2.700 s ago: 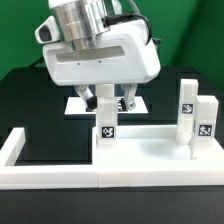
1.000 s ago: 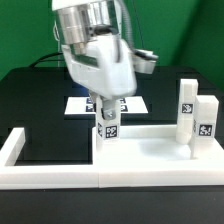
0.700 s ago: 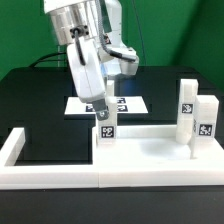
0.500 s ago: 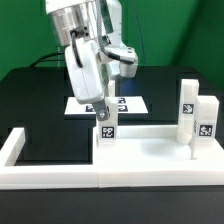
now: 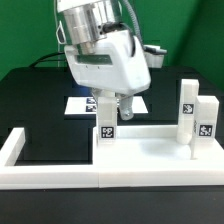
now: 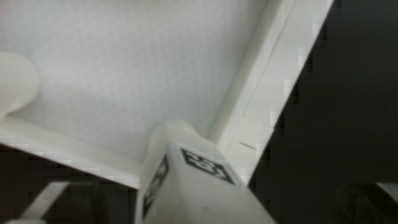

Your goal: Assemble desk

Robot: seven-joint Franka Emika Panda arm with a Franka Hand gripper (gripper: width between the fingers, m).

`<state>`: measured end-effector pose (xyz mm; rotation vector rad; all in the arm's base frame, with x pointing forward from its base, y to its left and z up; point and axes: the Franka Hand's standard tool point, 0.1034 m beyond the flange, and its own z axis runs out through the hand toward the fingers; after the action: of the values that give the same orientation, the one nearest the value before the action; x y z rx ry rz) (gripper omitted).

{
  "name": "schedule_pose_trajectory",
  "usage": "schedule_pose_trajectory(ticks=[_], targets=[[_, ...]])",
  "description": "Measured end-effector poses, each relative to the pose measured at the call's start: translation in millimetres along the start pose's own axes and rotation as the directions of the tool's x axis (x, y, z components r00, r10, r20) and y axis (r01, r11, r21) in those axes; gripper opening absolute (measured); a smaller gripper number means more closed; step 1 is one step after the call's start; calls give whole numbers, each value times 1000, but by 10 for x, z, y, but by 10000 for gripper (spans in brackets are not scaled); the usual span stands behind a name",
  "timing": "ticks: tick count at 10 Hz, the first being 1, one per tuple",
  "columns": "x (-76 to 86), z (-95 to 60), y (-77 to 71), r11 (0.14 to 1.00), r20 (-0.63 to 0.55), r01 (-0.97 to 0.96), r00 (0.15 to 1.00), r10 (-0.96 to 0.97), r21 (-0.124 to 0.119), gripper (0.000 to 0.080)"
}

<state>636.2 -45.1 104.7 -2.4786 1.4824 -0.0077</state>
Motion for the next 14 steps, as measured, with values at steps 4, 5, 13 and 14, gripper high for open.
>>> schedule_pose_trajectory(ticks=[4,5,13,14], targets=[[72,-34,14,716,0,694,718,-696,-81,649],[89,-39,12,656,6,750,659,-752,-84,649],[161,-67,95,852,-26,501,860,-510,-149,328],[171,-73,108,844,-23,514,852,-523,-155,328]])
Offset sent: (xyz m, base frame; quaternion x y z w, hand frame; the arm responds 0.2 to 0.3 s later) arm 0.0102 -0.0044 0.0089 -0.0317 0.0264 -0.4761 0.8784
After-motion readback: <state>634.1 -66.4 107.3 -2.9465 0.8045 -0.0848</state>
